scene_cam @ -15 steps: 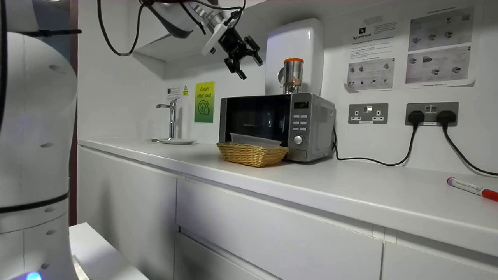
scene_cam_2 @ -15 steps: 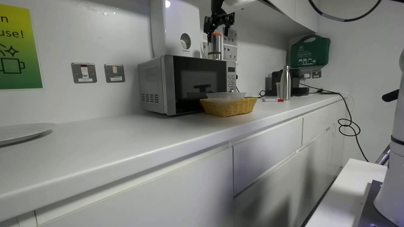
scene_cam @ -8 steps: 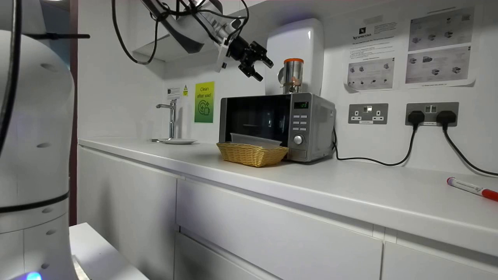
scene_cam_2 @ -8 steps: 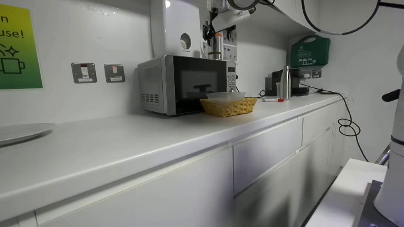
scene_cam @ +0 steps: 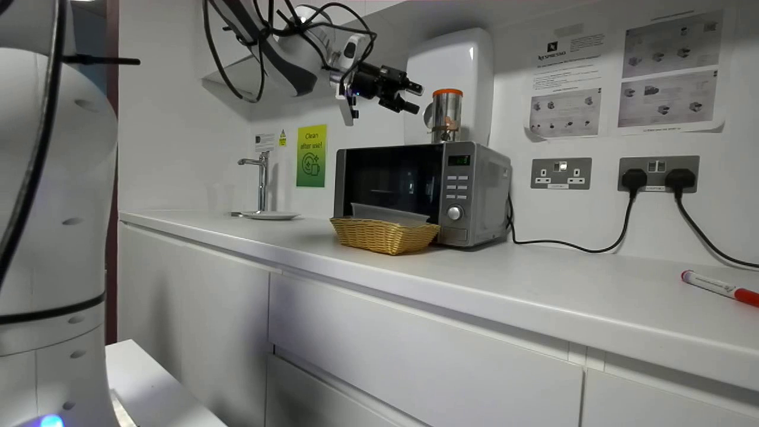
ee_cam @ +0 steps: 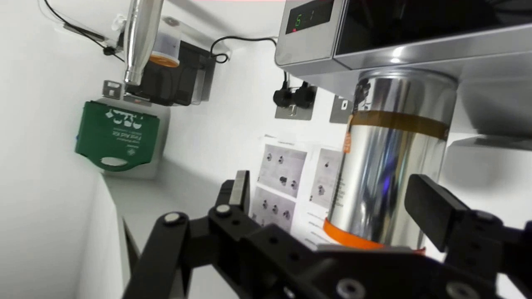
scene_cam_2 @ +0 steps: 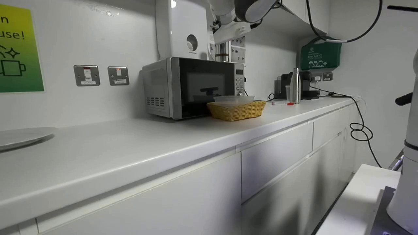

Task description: Put the brown box in front of the microwave then put the flask in the colourless bowl

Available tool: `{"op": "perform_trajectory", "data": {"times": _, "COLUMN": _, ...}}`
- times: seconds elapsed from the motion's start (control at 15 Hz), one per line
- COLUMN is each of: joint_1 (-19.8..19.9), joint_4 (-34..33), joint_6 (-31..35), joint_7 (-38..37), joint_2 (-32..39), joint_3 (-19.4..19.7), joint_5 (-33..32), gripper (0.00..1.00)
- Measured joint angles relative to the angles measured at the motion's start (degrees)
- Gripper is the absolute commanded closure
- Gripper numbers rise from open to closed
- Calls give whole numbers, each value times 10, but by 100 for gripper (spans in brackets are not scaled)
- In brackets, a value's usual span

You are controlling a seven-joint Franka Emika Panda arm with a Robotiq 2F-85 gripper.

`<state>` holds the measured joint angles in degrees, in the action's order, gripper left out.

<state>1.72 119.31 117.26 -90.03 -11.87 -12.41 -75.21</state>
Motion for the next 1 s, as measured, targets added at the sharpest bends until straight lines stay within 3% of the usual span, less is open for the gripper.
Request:
{"op": "perform_trajectory", "data": {"times": 0.33, "joint_1": -44, "joint_4": -7, "joint_6": -93, "joint_7": -89, "joint_2": 26, "joint_3": 0, "joint_5": -46, "gripper": 0}}
{"op": "perform_trajectory", "data": {"times": 1.0, "joint_1": -71, "joint_4": -69, "joint_6": -108, "joint_7": -98, "joint_2": 106, "joint_3": 4, "joint_5": -74, "gripper": 0}}
